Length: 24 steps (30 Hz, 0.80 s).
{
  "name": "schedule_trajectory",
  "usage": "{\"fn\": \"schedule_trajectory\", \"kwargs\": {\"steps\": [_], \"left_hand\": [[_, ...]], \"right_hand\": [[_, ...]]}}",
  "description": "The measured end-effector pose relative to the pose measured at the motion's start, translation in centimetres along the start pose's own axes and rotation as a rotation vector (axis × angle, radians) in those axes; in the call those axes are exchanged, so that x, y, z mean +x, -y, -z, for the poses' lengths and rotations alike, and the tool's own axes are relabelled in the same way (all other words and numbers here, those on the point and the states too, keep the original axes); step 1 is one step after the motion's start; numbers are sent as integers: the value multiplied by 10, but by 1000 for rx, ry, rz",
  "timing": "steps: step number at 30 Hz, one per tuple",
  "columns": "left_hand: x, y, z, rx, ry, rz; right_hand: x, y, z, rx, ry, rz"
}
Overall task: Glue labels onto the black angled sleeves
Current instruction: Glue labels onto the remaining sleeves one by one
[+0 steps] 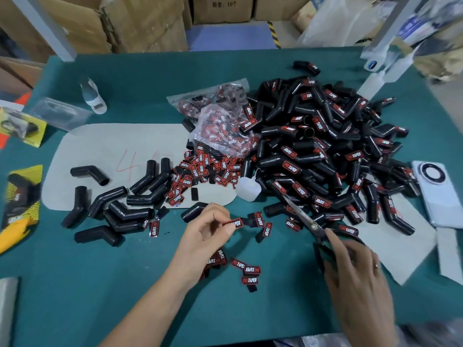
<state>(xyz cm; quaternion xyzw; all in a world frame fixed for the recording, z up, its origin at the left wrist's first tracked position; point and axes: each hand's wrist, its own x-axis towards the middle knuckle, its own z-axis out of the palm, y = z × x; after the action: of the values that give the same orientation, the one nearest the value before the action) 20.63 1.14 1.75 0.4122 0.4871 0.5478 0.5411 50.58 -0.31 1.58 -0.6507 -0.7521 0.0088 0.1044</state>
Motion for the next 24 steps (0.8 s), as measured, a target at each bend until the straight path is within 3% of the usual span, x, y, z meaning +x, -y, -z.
{"fn": "schedule_trajectory", "kwargs": {"steps": [6,11,14,17,24], "left_hand": [[-1,-1,3,-64,-33,-4],[-2,-3,6,-220,-45,7],[-4,-7,8,-315,22,40],[-5,-13,10,-357,56,72],[-10,-21,9,-366,85,80]], "right_hand": [[21,7,1,91,32,-43],[1,20,13,353,-80,-113],[-4,52,20,625,76,33],[-5,75,24,701,318,141],[1,87,31,604,292,231]]}}
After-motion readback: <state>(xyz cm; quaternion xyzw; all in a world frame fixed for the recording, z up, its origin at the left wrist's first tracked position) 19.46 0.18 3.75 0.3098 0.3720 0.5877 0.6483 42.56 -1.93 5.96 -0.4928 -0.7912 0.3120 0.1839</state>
